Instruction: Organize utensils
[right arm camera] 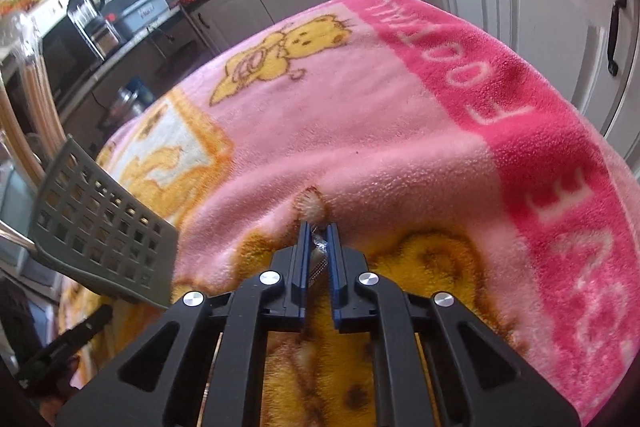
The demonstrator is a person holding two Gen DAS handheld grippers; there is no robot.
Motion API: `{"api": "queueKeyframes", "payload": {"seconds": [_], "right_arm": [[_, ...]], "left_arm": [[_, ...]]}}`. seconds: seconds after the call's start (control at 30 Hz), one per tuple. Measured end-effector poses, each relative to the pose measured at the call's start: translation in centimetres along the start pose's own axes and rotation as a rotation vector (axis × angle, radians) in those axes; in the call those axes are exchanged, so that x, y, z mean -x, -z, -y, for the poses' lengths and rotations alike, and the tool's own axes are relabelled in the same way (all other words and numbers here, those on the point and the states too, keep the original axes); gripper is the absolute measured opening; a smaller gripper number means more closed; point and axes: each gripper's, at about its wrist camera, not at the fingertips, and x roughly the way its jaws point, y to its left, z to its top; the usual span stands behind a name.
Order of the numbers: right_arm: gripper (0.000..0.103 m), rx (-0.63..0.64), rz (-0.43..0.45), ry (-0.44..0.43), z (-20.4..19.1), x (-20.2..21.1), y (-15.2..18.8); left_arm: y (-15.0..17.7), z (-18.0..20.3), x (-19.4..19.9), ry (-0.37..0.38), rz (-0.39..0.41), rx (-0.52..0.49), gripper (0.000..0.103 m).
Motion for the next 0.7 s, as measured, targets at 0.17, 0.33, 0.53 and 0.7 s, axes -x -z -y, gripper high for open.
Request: {"api": "queueKeyframes", "payload": {"seconds": [0.17, 0.33, 0.53, 0.7], "right_arm": [[0.007, -0.019, 0.055, -0.071, -0.4, 2.0, -0.1], [0.006, 0.006, 0.111, -0.114, -1.4, 4.6, -0.1], [0.006, 0.036, 0.162, -0.156, -2.6, 7.2, 0.2], [0.005, 0.076, 0.21, -0.185, -4.1, 9.5, 0.6]], "left_arm": [[0.2, -2.0, 0.9, 0.042, -0.003, 0.039, 0.005], [0.0, -3.9, 2.6, 0.068, 0.035, 0.076, 0.002], [-0.3, -4.3, 5.9, 0.084, 0.106, 0.06, 0.002], [-0.5, -3.2, 9.5, 0.112, 0.177, 0.025, 0.002]]}}
